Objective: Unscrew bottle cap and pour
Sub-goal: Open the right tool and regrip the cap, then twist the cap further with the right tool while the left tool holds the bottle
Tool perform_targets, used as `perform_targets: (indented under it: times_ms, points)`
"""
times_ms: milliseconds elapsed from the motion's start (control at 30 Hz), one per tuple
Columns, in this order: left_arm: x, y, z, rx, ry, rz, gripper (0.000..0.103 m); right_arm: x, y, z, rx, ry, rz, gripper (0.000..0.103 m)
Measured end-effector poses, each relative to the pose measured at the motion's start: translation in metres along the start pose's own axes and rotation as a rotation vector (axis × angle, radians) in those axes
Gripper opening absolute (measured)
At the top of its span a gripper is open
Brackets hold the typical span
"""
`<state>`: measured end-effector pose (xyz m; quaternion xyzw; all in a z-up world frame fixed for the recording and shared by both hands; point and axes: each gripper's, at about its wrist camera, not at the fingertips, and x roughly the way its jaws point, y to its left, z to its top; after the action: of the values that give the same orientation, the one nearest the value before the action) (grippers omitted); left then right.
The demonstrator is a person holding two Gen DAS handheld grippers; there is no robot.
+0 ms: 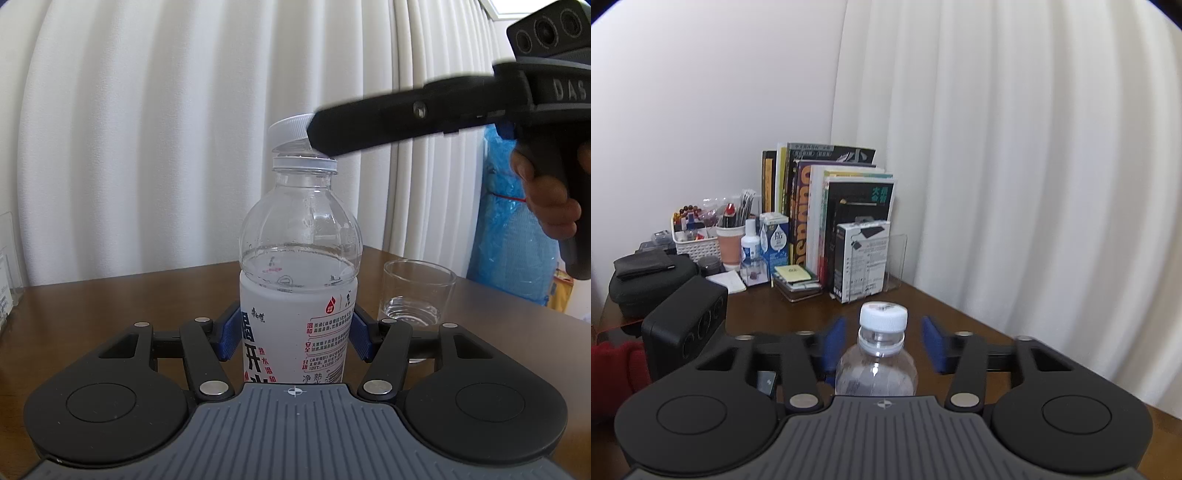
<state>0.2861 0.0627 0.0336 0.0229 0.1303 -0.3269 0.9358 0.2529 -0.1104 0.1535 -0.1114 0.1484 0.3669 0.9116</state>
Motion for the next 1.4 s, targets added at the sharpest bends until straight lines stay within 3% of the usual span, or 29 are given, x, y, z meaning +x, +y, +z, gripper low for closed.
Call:
perform_targets:
  times_ms: [433,800,1400]
  points:
    - [0.000,-0.001,-0.002,-0.004,0.001,-0.003,0.058,0.016,0.000,0.010,0.019,-0.001,-0.001,0.051]
    - [0.003,-0.002,-0.004,-0.007,0.004,-0.003,0.059,0.020,-0.005,0.008,0.039,-0.006,0.013,0.032]
    - [-0.002,0.004,-0.004,-0.009,0.001,-0.004,0.059,0.014,-0.006,0.000,0.062,-0.062,0.008,0.032]
